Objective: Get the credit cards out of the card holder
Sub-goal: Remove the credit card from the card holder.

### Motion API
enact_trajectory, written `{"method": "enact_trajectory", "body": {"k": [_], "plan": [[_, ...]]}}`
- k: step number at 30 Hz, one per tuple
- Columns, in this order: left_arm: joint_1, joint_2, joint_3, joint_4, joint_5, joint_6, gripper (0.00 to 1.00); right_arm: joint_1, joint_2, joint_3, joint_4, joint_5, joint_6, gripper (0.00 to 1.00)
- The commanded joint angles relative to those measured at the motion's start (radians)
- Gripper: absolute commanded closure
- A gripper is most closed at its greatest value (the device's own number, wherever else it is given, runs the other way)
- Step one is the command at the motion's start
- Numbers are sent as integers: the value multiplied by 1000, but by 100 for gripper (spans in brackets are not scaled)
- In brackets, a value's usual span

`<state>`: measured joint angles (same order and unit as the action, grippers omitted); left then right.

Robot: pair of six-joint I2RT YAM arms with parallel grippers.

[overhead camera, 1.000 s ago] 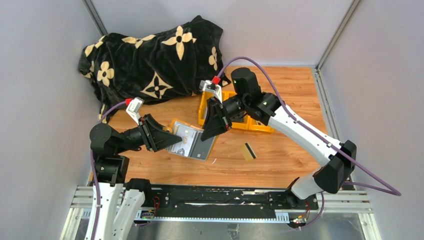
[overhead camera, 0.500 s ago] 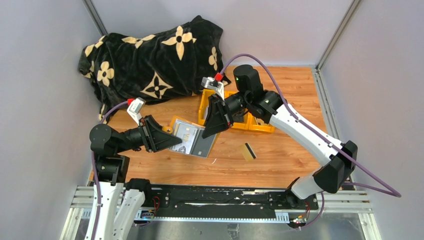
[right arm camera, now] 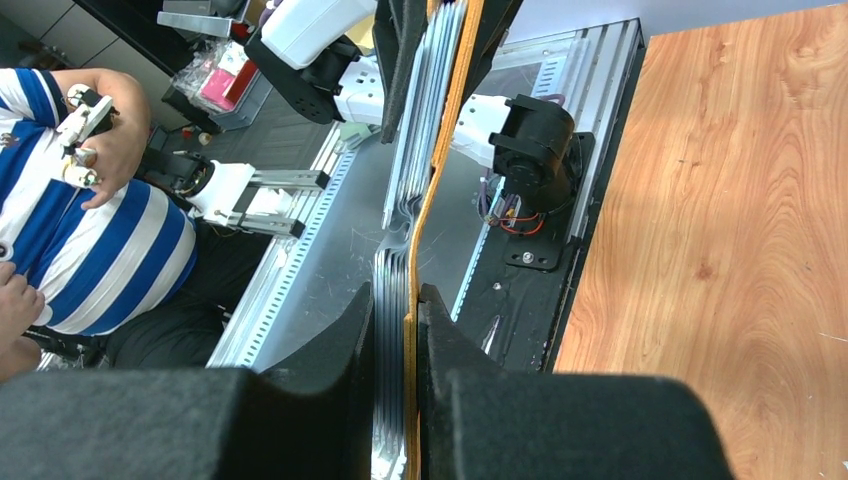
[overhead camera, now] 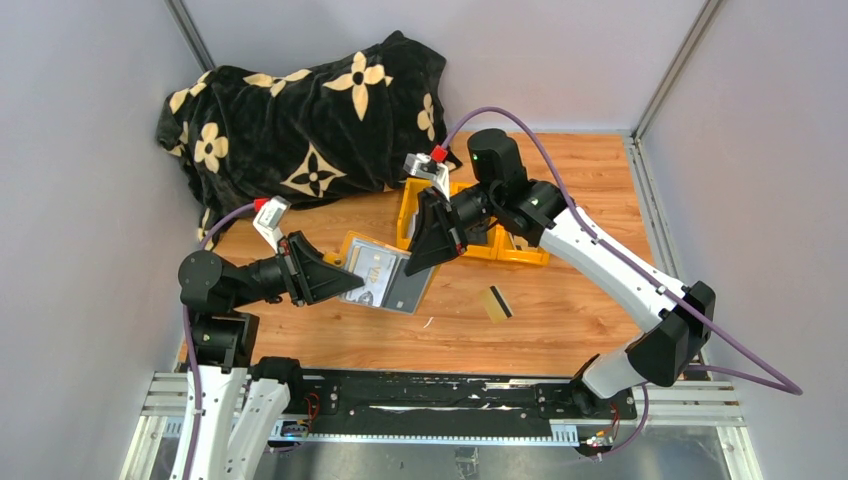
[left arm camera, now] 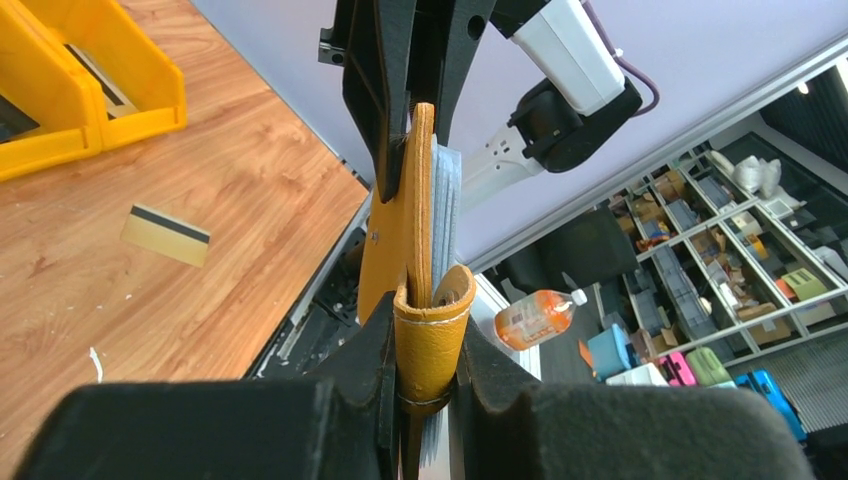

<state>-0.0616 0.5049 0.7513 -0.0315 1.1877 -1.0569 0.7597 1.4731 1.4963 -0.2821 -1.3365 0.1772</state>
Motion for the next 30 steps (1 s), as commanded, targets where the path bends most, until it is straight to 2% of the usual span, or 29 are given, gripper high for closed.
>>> {"method": "enact_trajectory", "body": {"k": [1,3,5,6,9,12,16,18,22,26,30], "plan": [[0,-20,-25,59,-54,-31,90,35,5,50,5,-29,-21,100],[0,-22,-28,61,-59,-32,91,39,8,53,12,-29,-19,100],[0,-26,-31,67,-67,-34,100,38,10,56,17,-28,-16,100],[-1,-26,-32,76,-68,-37,100,36,9,55,17,-22,-17,98],[0,-16,-22,86,-74,-39,100,2,-2,42,27,38,-4,72],[0,-12,-23,72,-110,-31,100,-63,-45,-12,142,139,125,54],[0,-13,1,-48,-207,55,100,-158,-174,-136,372,336,314,40],[0,-17,16,-95,-267,103,100,-176,-240,-173,393,450,340,36],[0,-32,31,-144,-361,157,100,-140,-285,-250,540,460,473,34],[0,-37,12,-102,-358,112,100,-21,-254,-301,684,430,569,36],[-1,-39,15,-85,-351,98,100,41,-200,-314,749,420,629,37]]}}
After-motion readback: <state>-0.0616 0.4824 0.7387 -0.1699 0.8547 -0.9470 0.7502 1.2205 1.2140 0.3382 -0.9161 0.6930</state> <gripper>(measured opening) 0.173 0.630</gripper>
